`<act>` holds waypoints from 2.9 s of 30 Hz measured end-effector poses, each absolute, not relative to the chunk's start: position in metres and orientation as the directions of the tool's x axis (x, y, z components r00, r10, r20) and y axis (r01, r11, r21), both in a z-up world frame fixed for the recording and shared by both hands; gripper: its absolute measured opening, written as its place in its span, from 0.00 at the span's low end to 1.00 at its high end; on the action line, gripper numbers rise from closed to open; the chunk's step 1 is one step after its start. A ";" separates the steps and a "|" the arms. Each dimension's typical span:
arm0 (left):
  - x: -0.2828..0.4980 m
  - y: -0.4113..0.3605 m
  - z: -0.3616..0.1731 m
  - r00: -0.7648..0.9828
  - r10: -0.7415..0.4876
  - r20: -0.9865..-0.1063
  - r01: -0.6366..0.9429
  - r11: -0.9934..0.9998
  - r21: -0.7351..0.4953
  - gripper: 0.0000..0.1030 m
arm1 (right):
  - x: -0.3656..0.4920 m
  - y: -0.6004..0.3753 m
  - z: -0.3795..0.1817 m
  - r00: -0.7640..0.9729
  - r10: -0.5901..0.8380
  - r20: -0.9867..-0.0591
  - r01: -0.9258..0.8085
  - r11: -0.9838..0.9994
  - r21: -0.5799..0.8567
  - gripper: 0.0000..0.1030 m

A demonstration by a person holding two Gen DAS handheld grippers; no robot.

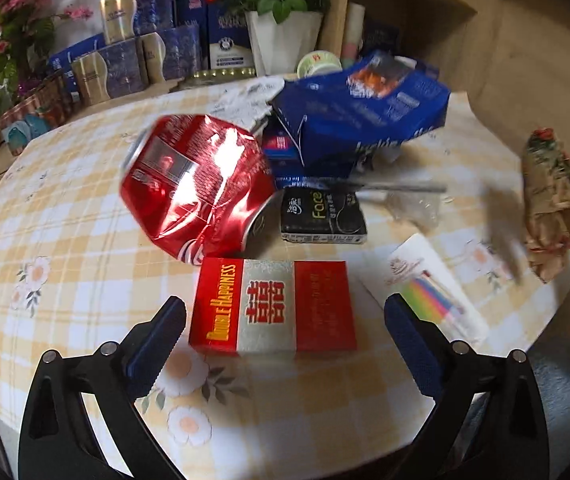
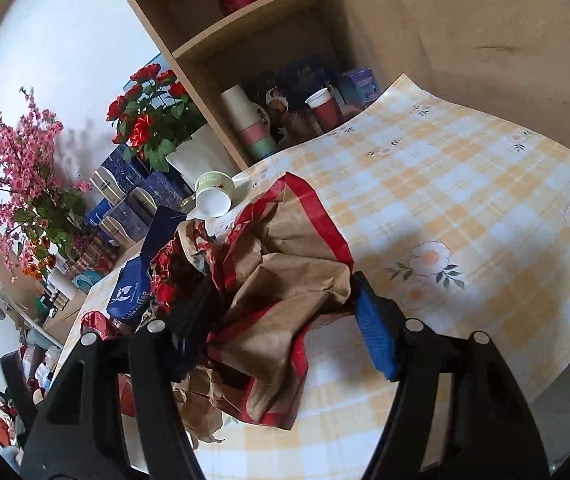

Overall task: Collect trash
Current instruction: 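Grasp the red Double Happiness box with the left tool while the right tool lifts the bag, then drop the paper bag into the brown bin with the right tool while the left tool carries the box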

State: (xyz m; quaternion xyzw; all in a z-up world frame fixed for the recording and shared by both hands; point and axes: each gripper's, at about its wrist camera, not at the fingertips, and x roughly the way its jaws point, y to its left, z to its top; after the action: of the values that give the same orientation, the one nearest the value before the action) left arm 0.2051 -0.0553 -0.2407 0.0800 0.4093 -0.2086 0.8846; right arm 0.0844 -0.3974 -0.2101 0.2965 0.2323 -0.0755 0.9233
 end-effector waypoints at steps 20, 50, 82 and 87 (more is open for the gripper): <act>0.160 -0.029 -0.219 0.608 -0.280 -0.743 0.365 0.929 -0.051 0.83 | 0.060 -0.377 -0.205 0.910 0.053 -0.412 0.175 0.850 0.496 0.65; 0.008 0.052 -0.192 0.732 -0.406 -0.547 0.346 0.913 -0.215 0.83 | -0.003 -0.186 -0.293 0.606 0.254 -0.754 -0.143 0.967 0.210 0.66; 0.046 -0.016 -0.257 0.427 -0.397 -0.812 0.501 0.852 -0.153 0.83 | -0.022 -0.268 -0.256 0.782 0.021 -0.623 0.168 0.956 0.242 0.94; 0.044 -0.038 -0.274 0.360 -0.363 -0.860 0.557 0.823 -0.114 0.83 | -0.020 -0.277 -0.259 0.777 0.004 -0.630 0.203 0.945 0.256 0.94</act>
State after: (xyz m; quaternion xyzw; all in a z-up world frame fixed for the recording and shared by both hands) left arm 0.0443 -0.0382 -0.2738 0.0987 0.4912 -0.2810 0.8185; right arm -0.0202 -0.2770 -0.2595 0.1569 0.3299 -0.0538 0.9293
